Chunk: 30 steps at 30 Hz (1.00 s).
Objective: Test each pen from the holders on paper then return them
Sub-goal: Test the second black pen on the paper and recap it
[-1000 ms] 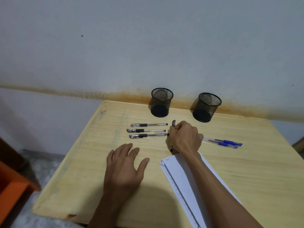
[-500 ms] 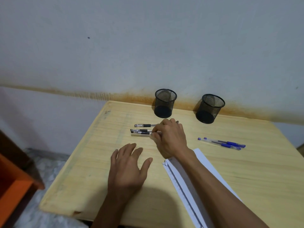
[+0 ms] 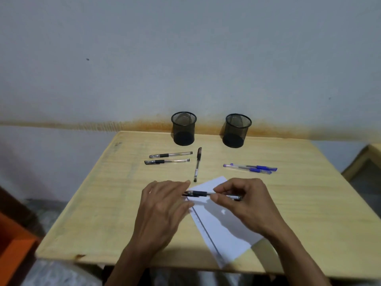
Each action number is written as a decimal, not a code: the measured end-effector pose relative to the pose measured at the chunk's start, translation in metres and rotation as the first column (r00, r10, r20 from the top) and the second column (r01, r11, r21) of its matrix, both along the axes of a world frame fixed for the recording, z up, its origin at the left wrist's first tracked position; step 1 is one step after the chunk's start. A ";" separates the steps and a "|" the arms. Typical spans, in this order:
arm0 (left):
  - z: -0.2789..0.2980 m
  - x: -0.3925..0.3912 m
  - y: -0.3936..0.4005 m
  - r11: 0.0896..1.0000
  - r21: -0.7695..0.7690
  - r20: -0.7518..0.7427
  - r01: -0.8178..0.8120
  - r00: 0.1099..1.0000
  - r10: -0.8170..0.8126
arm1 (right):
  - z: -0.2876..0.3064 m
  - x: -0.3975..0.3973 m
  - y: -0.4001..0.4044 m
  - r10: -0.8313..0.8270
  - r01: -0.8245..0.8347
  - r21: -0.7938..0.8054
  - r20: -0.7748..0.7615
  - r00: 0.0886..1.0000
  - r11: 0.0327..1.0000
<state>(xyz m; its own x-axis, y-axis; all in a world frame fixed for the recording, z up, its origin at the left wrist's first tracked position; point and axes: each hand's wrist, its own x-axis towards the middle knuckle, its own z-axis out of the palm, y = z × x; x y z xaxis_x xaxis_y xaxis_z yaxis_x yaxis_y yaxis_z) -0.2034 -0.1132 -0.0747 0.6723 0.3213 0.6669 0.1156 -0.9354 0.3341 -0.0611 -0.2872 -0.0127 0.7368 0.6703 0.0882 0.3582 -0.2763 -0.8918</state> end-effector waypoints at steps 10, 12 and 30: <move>0.025 0.011 -0.042 0.959 -0.283 0.005 -0.011 1.000 0.013 | 0.000 -0.017 -0.002 0.033 0.050 0.289 -0.275 0.961 0.956; 0.027 0.013 -0.044 0.974 -0.228 0.039 -0.002 0.999 0.011 | -0.001 -0.016 0.000 0.038 0.040 0.291 -0.259 0.965 0.956; 0.039 -0.025 0.010 0.847 -0.488 -0.108 -0.209 0.978 0.179 | 0.023 0.057 0.007 -0.072 0.243 0.467 -0.353 0.933 0.850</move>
<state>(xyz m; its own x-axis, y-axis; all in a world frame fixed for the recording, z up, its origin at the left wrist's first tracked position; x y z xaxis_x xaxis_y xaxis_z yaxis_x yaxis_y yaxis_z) -0.2283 -0.1030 -0.0357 0.5928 0.7263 0.3480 0.3100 -0.6047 0.7337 -0.0042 -0.2800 0.0103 0.8734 0.4709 0.1243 0.0291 0.2042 -0.9785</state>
